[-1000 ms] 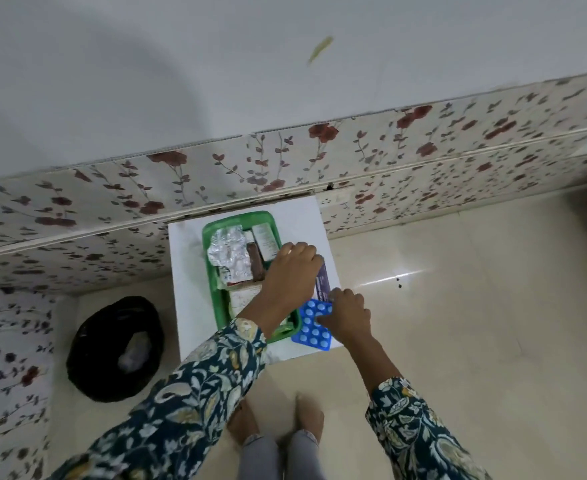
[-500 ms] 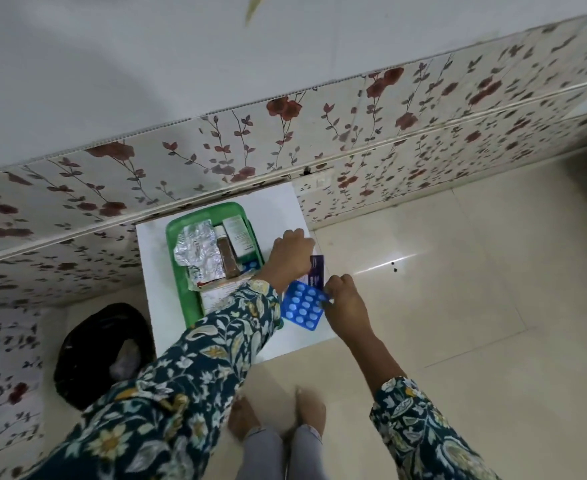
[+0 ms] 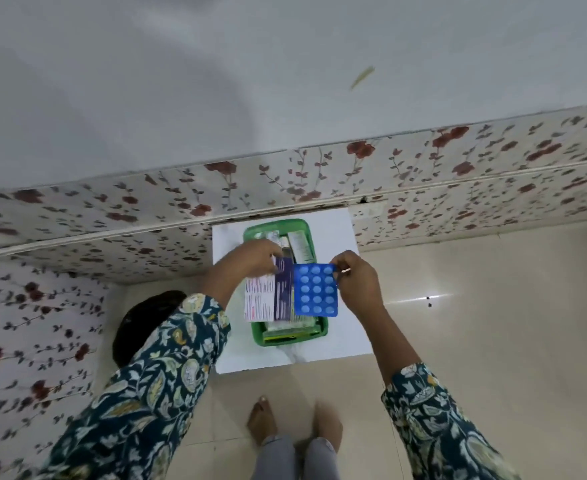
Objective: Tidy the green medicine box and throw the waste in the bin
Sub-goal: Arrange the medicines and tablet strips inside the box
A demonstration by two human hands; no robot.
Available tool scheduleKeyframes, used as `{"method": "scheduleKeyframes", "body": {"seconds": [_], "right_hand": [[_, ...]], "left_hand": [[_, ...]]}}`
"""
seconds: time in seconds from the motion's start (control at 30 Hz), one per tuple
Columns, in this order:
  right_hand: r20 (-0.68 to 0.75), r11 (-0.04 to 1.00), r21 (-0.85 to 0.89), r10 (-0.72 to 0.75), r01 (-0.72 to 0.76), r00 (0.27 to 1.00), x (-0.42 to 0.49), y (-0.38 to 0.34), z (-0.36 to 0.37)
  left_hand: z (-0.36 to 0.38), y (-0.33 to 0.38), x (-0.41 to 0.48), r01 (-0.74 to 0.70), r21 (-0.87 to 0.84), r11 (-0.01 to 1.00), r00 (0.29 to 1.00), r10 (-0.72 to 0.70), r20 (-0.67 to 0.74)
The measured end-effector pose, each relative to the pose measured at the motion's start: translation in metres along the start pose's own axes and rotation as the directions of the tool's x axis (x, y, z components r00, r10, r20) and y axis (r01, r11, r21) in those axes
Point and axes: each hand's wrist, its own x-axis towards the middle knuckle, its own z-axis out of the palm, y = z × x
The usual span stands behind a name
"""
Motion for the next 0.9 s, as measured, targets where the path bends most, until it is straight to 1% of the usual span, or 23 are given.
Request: {"method": "scheduleKeyframes", "body": {"seconds": [0.03,0.1,0.17,0.2,0.23,0.27,0.3,0.37,0.4,0.47,0.53,0.6,0.63,0.67,0.7,0.77,0.8,0.83,0.9], "right_hand": [[0.029,0.999,-0.035,-0.006,0.007,1.000,0.002,-0.003,0.009],[0.067,0.994,-0.112,-0.005,0.013,0.998,0.004,-0.007,0.025],[0.035,0.982,-0.184,-0.025,0.031,0.999,0.000,-0.007,0.033],[0.000,0.973,-0.225,-0.045,0.044,0.999,-0.004,-0.006,0.036],[-0.020,0.962,-0.268,-0.065,0.057,0.998,-0.008,-0.004,0.039],[-0.009,0.950,-0.305,-0.074,0.067,0.997,-0.013,-0.002,0.041],[0.033,0.939,-0.335,-0.075,0.082,0.997,-0.017,0.000,0.045],[0.141,0.907,-0.400,-0.080,0.131,0.987,-0.024,0.001,0.053],[0.185,0.878,-0.447,-0.095,0.170,0.978,-0.026,0.001,0.056],[0.239,0.819,-0.521,-0.130,0.240,0.962,-0.028,0.000,0.061],[0.205,0.831,-0.510,-0.133,0.222,0.970,-0.029,-0.003,0.064],[0.089,0.853,-0.495,-0.137,0.163,0.987,-0.028,-0.003,0.063],[0.046,0.853,-0.504,-0.131,0.137,0.990,-0.027,-0.003,0.062],[0.044,0.844,-0.523,-0.114,0.120,0.992,-0.024,-0.003,0.060],[0.084,0.828,-0.548,-0.089,0.121,0.992,-0.021,-0.002,0.059],[0.198,0.781,-0.605,-0.040,0.155,0.979,-0.016,-0.003,0.058],[0.222,0.768,-0.619,-0.031,0.165,0.975,-0.013,-0.005,0.059],[0.211,0.773,-0.614,-0.034,0.159,0.977,-0.011,-0.006,0.059],[0.131,0.820,-0.559,-0.056,0.120,0.990,-0.007,-0.009,0.059]], "left_hand": [[0.011,-0.007,0.001,0.017,-0.029,0.999,1.000,-0.017,-0.006],[0.033,-0.021,0.002,0.027,-0.032,0.999,0.993,-0.030,-0.114],[0.051,-0.032,0.000,0.022,-0.039,0.999,0.958,-0.032,-0.284],[0.060,-0.036,-0.003,0.012,-0.066,0.998,0.937,-0.035,-0.348],[0.069,-0.040,-0.007,0.006,-0.081,0.997,0.924,-0.036,-0.380],[0.079,-0.042,-0.011,0.006,-0.066,0.998,0.923,-0.031,-0.383],[0.089,-0.045,-0.014,0.016,-0.027,1.000,0.931,-0.025,-0.364],[0.109,-0.047,-0.017,0.052,0.109,0.993,0.947,-0.015,-0.320],[0.116,-0.047,-0.017,0.064,0.168,0.984,0.946,-0.006,-0.325],[0.125,-0.044,-0.015,0.062,0.199,0.978,0.929,0.016,-0.370],[0.127,-0.038,-0.014,0.022,0.154,0.988,0.913,0.042,-0.405],[0.127,-0.032,-0.014,-0.014,0.082,0.997,0.878,0.051,-0.475],[0.126,-0.032,-0.015,-0.007,0.052,0.999,0.858,0.033,-0.512],[0.126,-0.034,-0.016,0.013,0.028,1.000,0.847,0.004,-0.532],[0.127,-0.037,-0.018,0.035,0.008,0.999,0.848,-0.025,-0.529],[0.131,-0.046,-0.021,0.073,-0.029,0.997,0.877,-0.078,-0.474],[0.134,-0.050,-0.022,0.081,-0.031,0.996,0.894,-0.086,-0.440],[0.138,-0.052,-0.022,0.076,-0.012,0.997,0.905,-0.074,-0.420],[0.145,-0.051,-0.022,0.056,0.053,0.997,0.911,-0.029,-0.412]]}}
